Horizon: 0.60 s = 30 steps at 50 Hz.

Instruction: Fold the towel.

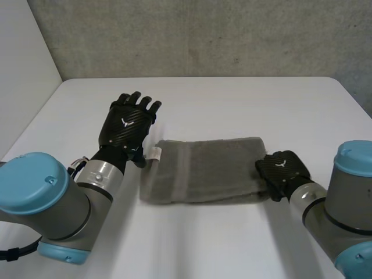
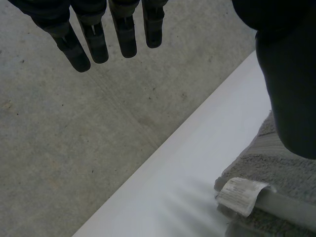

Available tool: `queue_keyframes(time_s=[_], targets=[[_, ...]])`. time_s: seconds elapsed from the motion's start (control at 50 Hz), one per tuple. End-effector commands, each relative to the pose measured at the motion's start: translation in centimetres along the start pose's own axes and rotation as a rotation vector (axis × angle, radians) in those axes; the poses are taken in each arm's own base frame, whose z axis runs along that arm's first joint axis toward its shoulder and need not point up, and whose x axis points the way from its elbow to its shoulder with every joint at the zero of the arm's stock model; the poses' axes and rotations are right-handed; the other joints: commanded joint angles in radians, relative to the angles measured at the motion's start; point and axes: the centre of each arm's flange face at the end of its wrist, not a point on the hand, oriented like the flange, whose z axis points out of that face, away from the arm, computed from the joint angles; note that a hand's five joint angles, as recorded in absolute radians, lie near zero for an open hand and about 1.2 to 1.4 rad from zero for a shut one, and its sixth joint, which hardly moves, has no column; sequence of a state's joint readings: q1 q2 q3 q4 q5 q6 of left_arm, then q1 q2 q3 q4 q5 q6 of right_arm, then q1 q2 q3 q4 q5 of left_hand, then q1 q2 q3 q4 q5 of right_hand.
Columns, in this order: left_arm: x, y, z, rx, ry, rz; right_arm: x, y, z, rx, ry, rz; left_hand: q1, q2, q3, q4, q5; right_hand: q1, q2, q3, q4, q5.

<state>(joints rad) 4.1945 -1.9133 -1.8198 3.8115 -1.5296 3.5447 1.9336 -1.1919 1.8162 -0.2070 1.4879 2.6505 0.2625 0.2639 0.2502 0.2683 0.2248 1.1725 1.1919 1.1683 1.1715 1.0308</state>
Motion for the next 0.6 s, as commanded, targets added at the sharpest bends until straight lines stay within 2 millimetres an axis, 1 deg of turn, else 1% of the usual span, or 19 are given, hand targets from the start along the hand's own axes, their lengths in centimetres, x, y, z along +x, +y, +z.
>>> queue_keyframes(time_s=[0.02, 0.06, 0.08, 0.1, 0.12, 0.14, 0.16, 0.18, 0.22, 0.28, 0.34, 0.38, 0.4, 0.44, 0.46, 0.48, 0.5, 0.54, 0.6], targets=[[-0.4, -0.5, 0.1, 0.012, -0.014, 0.001, 1.6, -1.2, 0.6, 0.044, 0.062, -0.081, -0.078, -0.08, -0.066, -0.084, -0.215, 0.224, 0.204, 0.228, 0.225, 0.191], [-0.5, -0.7, 0.3, 0.022, -0.018, 0.002, 2.4, -3.9, 0.6, 0.124, 0.096, -0.134, -0.078, -0.08, -0.066, -0.084, -0.215, 0.224, 0.204, 0.228, 0.225, 0.191], [-0.8, -1.2, 0.6, 0.037, -0.026, 0.002, 2.4, -3.9, 0.6, 0.125, 0.096, -0.135, -0.078, -0.08, -0.066, -0.084, -0.215, 0.224, 0.204, 0.228, 0.225, 0.191], [-1.0, -1.7, 0.8, 0.05, -0.035, 0.003, 2.0, -5.5, 0.4, 0.174, 0.093, -0.15, -0.078, -0.08, -0.066, -0.084, -0.215, 0.224, 0.204, 0.228, 0.225, 0.191], [-1.0, -1.7, 0.8, 0.05, -0.035, 0.003, 0.5, -7.0, -0.1, 0.221, 0.057, -0.174, -0.078, -0.08, -0.066, -0.084, -0.215, 0.224, 0.204, 0.228, 0.225, 0.191], [-1.3, -2.2, 1.0, 0.059, -0.049, 0.003, 0.5, -7.0, -0.1, 0.222, 0.057, -0.174, -0.078, -0.08, -0.066, -0.084, -0.215, 0.224, 0.204, 0.228, 0.225, 0.191], [-1.3, -2.2, 1.0, 0.059, -0.049, 0.003, -1.4, -8.4, -0.7, 0.263, 0.009, -0.196, -0.078, -0.08, -0.066, -0.084, -0.215, 0.224, 0.204, 0.228, 0.225, 0.191], [-1.7, -2.7, 1.1, 0.065, -0.065, 0.002, -1.5, -8.4, -0.7, 0.263, 0.008, -0.196, -0.078, -0.08, -0.066, -0.084, -0.215, 0.224, 0.204, 0.228, 0.225, 0.191], [-1.9, -3.0, 1.3, 0.066, -0.079, 0.0, -4.2, -9.5, -1.4, 0.266, -0.075, -0.214, -0.078, -0.08, -0.066, -0.084, -0.215, 0.224, 0.204, 0.228, 0.225, 0.191], [-2.3, -3.4, 1.4, 0.061, -0.101, -0.009, -5.7, -9.8, -1.1, 0.265, -0.135, -0.23, -0.078, -0.08, -0.066, -0.084, -0.215, 0.224, 0.204, 0.228, 0.225, 0.191], [-2.8, -4.0, 1.7, 0.071, -0.118, -0.025, -6.1, -10.8, -1.1, 0.3, -0.137, -0.237, -0.078, -0.08, -0.066, -0.084, -0.215, 0.224, 0.204, 0.228, 0.225, 0.191], [-3.1, -4.3, 1.9, 0.083, -0.127, -0.036, -8.7, -13.0, -1.8, 0.393, -0.193, -0.254, -0.078, -0.08, -0.066, -0.084, -0.215, 0.224, 0.204, 0.228, 0.225, 0.191], [-3.3, -4.6, 2.0, 0.092, -0.134, -0.05, -8.7, -13.1, -1.8, 0.393, -0.193, -0.254, -0.078, -0.08, -0.066, -0.084, -0.215, 0.224, 0.204, 0.228, 0.225, 0.191], [-3.6, -4.9, 2.2, 0.1, -0.149, -0.064, -11.9, -13.0, -1.4, 0.424, -0.292, -0.261, -0.078, -0.08, -0.066, -0.084, -0.215, 0.224, 0.204, 0.228, 0.225, 0.191], [-4.0, -5.2, 2.2, 0.104, -0.166, -0.08, -12.0, -13.0, -1.4, 0.424, -0.293, -0.261, -0.078, -0.08, -0.066, -0.084, -0.215, 0.224, 0.204, 0.228, 0.225, 0.191], [-4.4, -5.4, 2.2, 0.106, -0.188, -0.097, -13.4, -12.4, -1.3, 0.417, -0.348, -0.255, -0.078, -0.08, -0.066, -0.084, -0.215, 0.224, 0.204, 0.228, 0.225, 0.191], [-4.4, -5.4, 2.2, 0.106, -0.188, -0.098, -13.4, -12.4, -1.3, 0.416, -0.349, -0.255, -0.078, -0.08, -0.066, -0.084, -0.215, 0.224, 0.204, 0.228, 0.225, 0.191], [-4.8, -5.5, 2.2, 0.103, -0.209, -0.113, -15.5, -11.0, -0.9, 0.392, -0.435, -0.239, -0.078, -0.08, -0.066, -0.084, -0.215, 0.224, 0.204, 0.228, 0.225, 0.191], [-5.1, -5.2, 2.1, 0.085, -0.22, -0.137, -16.4, -10.4, -0.8, 0.38, -0.461, -0.223, -0.078, -0.08, -0.066, -0.084, -0.215, 0.224, 0.204, 0.228, 0.225, 0.191]])
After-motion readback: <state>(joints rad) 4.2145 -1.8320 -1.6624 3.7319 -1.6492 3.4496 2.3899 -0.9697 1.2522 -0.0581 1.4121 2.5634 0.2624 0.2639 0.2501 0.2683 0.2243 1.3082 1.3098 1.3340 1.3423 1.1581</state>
